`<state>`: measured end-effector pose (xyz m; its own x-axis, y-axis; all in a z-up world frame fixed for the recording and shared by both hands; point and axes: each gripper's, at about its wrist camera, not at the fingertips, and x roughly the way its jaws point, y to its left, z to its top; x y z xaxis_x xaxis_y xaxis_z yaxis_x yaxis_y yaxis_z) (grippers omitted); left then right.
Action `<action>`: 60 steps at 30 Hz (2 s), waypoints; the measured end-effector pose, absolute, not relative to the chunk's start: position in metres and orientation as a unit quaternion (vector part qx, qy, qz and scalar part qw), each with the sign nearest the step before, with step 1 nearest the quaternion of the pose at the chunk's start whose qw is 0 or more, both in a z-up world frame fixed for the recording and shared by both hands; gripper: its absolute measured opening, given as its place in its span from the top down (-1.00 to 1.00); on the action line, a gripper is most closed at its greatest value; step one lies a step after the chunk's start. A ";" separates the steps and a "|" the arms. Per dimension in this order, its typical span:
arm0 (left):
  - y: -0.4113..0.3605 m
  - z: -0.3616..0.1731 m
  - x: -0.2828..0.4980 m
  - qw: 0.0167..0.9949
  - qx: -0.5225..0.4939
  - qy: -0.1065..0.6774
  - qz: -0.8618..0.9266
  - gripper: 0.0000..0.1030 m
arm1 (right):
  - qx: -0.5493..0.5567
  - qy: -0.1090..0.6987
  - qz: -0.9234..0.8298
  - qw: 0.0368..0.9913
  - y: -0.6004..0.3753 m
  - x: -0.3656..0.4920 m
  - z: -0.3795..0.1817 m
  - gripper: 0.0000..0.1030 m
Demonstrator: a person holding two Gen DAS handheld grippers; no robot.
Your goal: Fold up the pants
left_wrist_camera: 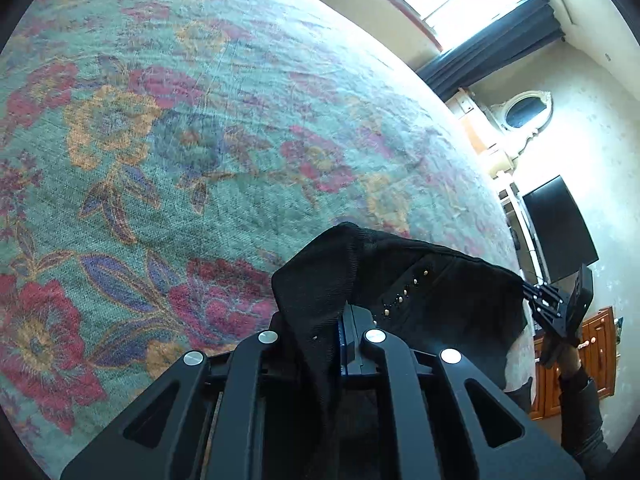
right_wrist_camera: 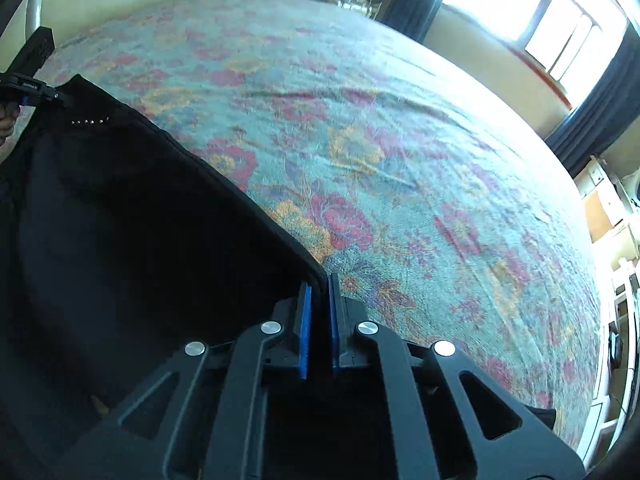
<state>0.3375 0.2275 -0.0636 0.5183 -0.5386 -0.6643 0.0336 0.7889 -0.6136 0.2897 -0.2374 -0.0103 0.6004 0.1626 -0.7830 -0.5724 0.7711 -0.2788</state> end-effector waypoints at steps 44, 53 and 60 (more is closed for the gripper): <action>0.193 -0.057 0.039 0.765 -0.522 0.377 0.014 -0.66 | 0.421 0.456 0.076 0.781 -0.368 0.059 -0.082 -0.57; 0.181 -0.068 0.060 0.775 -0.493 0.393 0.034 -0.65 | 0.417 0.461 0.047 0.782 -0.385 0.056 -0.095 0.74; 0.184 -0.066 0.062 0.793 -0.450 0.407 0.053 0.29 | 0.447 0.422 0.062 0.786 -0.394 0.032 -0.083 0.82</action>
<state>0.0624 0.1844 -0.0661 0.6629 -0.2825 -0.6933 -0.4496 0.5903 -0.6704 0.0323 -0.3944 -0.0834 0.6357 0.4752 -0.6084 0.2794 0.5931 0.7551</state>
